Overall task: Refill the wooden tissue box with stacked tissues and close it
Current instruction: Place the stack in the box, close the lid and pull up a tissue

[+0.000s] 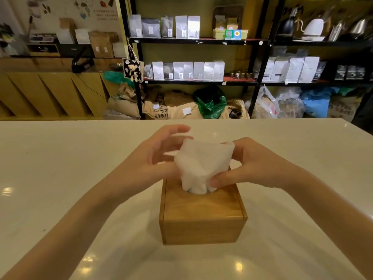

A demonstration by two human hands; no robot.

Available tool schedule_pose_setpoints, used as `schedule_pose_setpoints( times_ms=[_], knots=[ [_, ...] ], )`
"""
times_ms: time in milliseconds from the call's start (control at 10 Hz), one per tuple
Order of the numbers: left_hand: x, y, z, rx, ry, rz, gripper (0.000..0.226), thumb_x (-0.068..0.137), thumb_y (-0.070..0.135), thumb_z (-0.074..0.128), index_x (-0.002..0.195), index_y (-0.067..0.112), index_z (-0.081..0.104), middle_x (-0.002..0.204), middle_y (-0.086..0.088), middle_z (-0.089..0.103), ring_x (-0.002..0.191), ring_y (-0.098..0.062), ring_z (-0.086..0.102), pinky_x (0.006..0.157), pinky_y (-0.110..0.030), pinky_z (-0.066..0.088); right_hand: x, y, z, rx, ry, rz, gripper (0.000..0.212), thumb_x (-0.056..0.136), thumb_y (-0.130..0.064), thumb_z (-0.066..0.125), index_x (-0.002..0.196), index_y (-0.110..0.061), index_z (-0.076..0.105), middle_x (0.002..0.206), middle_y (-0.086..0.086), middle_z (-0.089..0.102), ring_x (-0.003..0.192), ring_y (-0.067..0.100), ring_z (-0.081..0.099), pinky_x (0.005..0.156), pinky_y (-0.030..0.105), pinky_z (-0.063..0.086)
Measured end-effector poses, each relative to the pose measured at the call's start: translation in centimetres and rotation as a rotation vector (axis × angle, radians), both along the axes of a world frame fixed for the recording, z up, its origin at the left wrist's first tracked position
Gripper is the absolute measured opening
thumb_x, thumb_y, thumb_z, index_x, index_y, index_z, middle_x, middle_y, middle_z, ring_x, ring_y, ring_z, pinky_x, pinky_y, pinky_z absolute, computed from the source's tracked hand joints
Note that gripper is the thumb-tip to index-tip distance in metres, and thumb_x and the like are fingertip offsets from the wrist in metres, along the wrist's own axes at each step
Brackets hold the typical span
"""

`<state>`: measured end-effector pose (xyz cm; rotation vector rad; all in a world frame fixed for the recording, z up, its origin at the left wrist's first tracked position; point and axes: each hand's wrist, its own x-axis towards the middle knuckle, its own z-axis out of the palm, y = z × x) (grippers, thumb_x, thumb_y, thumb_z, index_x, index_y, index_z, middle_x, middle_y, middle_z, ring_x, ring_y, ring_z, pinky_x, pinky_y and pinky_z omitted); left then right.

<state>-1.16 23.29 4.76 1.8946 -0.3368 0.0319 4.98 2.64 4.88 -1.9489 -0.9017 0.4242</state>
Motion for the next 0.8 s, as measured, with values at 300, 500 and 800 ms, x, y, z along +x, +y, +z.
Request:
schedule_pose_setpoints(
  times_ms=[300, 500, 800],
  knots=[
    [0.6, -0.2, -0.7, -0.064, 0.111, 0.061, 0.062, 0.055, 0.017, 0.074, 0.113, 0.030, 0.057, 0.087, -0.004, 0.077, 0.083, -0.016, 0.072, 0.070, -0.026, 0.060, -0.4, -1.1, 0.0, 0.213, 0.060, -0.093, 0.029, 0.068, 0.001, 0.072, 0.090, -0.017, 0.069, 0.082, -0.013, 0.076, 0.084, 0.007, 0.071, 0.068, 0.016, 0.054],
    [-0.1, 0.1, 0.5, -0.066, 0.017, 0.136, 0.056, 0.054, 0.016, 0.073, 0.105, 0.036, 0.057, 0.076, 0.001, 0.078, 0.066, -0.011, 0.073, 0.055, -0.016, 0.056, -0.7, -1.1, 0.0, 0.363, 0.076, -0.138, 0.030, 0.058, -0.013, 0.071, 0.088, -0.014, 0.070, 0.080, -0.010, 0.076, 0.083, 0.011, 0.072, 0.067, 0.018, 0.056],
    [0.6, 0.8, -0.2, 0.053, 0.099, 0.216, 0.050, 0.076, 0.013, 0.070, 0.119, 0.031, 0.053, 0.083, 0.003, 0.071, 0.067, -0.003, 0.070, 0.048, -0.015, 0.054, -0.6, -1.1, -0.8, 0.171, 0.109, -0.266, 0.045, 0.076, -0.011, 0.070, 0.117, -0.023, 0.055, 0.089, 0.000, 0.072, 0.078, 0.014, 0.068, 0.064, 0.026, 0.053]
  ],
)
